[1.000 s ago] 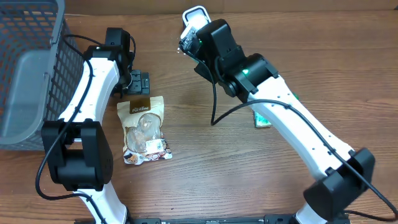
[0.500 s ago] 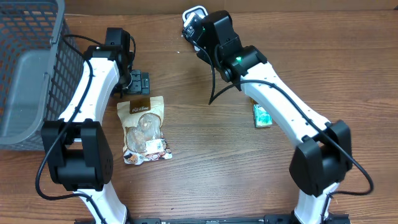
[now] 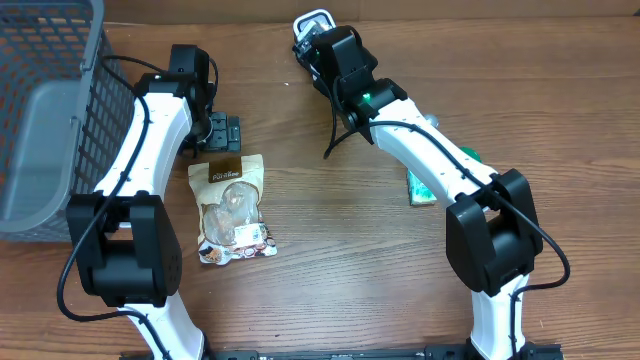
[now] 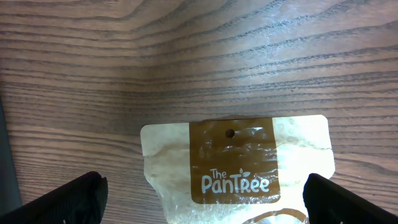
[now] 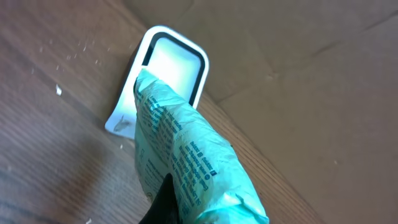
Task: Scan the item barcode
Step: 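Hold the wipes pack barcode against the scanner window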
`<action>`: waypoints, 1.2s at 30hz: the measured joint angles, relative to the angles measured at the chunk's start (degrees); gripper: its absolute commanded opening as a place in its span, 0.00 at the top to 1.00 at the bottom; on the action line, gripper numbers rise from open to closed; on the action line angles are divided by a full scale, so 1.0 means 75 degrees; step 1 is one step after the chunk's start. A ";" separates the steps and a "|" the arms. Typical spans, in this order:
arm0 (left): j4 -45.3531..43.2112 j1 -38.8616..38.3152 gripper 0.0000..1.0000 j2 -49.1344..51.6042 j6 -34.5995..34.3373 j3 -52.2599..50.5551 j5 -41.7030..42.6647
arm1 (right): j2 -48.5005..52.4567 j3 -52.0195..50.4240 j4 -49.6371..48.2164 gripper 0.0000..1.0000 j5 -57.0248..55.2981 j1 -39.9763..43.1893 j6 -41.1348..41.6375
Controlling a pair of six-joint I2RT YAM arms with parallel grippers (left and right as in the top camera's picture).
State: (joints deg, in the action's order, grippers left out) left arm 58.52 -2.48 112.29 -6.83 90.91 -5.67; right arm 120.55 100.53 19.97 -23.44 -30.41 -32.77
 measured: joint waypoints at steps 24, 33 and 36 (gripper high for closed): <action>0.0000 0.0000 0.00 0.0000 0.0000 0.0000 0.0000 | 0.0198 0.0000 -0.2063 0.96 0.0064 0.0143 -0.0577; 0.0000 0.0000 0.00 0.0000 0.0000 0.0000 -0.0003 | 0.1177 0.0000 -0.3611 0.96 -0.0458 0.0149 -0.2101; 0.0000 0.0000 0.00 0.0000 0.0000 0.0000 -0.0003 | 0.1402 0.0000 -0.3891 0.96 -0.0545 0.0149 -0.2567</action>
State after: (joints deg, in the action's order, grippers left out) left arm 58.52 -2.48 112.29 -6.83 90.91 -5.69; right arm 131.07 100.53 -9.21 -27.53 -29.30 -52.03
